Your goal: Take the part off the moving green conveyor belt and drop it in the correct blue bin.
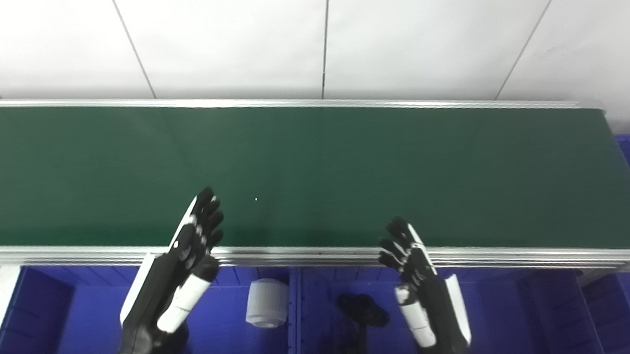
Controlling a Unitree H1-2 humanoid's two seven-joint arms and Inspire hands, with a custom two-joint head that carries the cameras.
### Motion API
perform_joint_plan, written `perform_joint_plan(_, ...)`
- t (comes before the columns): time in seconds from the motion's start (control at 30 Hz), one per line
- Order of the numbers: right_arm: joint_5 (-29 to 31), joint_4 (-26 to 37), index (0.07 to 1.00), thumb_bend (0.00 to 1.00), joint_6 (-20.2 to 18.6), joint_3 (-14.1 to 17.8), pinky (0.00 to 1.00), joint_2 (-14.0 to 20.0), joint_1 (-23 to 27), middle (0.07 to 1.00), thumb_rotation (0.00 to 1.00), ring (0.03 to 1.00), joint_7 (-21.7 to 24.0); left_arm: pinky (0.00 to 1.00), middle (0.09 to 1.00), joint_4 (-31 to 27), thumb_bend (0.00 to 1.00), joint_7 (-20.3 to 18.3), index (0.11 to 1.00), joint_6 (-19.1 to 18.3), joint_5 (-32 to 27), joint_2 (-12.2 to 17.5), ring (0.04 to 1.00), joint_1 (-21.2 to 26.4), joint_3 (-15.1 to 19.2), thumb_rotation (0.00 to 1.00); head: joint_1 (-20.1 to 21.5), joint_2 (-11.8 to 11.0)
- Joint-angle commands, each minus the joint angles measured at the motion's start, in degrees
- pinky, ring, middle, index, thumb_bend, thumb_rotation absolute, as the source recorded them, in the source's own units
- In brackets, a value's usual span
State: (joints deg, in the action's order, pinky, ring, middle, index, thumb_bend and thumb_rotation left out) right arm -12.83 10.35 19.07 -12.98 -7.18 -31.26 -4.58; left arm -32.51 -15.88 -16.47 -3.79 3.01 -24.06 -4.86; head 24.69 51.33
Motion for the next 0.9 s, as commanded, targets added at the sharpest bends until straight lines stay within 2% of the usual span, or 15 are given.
perform_joint_plan(0.0, -0.6, 1.4, 0.943, 0.82, 0.4, -0.8, 0.82, -1.6, -0.1, 0.922, 0.91, 0.868, -0.7, 1.00, 1.000, 1.5, 0.64, 0.9, 1.000, 4.4, 0.7, 0.8, 1.000, 0.0, -0.4, 0.76, 0.4, 0.1)
perform_joint_plan(0.17, -1.1, 1.4, 0.943, 0.83, 0.0, -1.4, 0.83, -2.1, 0.1, 0.921, 0.91, 0.868, -1.2, 1.00, 1.000, 7.7, 0.67, 1.4, 1.000, 11.9, 3.5, 2.7, 1.000, 0.9, -1.0, 0.77, 2.3, 0.9)
perform_joint_plan(0.27, -1.0, 1.7, 0.947, 0.85, -0.5, -1.3, 0.84, -2.2, 0.3, 0.927, 0.92, 0.875, -1.2, 1.00, 1.000, 11.2, 0.65, 1.9, 1.000, 16.8, 4.5, 3.2, 1.000, 1.9, -1.4, 0.71, 1.6, 1.3)
perform_joint_plan(0.33, -0.7, 1.9, 0.949, 0.86, -0.7, -1.2, 0.84, -2.0, 0.4, 0.928, 0.92, 0.878, -1.1, 1.00, 1.000, 12.3, 0.65, 2.3, 1.000, 18.5, 4.5, 3.1, 1.000, 2.0, -1.6, 0.70, 1.0, 1.4)
perform_joint_plan(0.5, -0.2, 1.9, 0.947, 0.85, -0.7, -0.9, 0.85, -1.6, 0.5, 0.923, 0.92, 0.877, -1.0, 1.00, 1.000, 12.3, 0.65, 4.3, 1.000, 21.0, 6.0, 2.3, 1.000, 1.6, -1.6, 0.72, 0.4, 1.4)
perform_joint_plan(0.87, -0.4, 1.8, 0.944, 0.81, -0.1, -0.5, 0.83, -0.9, 0.2, 0.921, 0.91, 0.871, -1.2, 1.00, 1.000, 12.2, 0.62, 6.2, 1.000, 23.2, 6.8, 1.5, 0.995, 1.3, -1.9, 0.74, -0.4, 1.0)
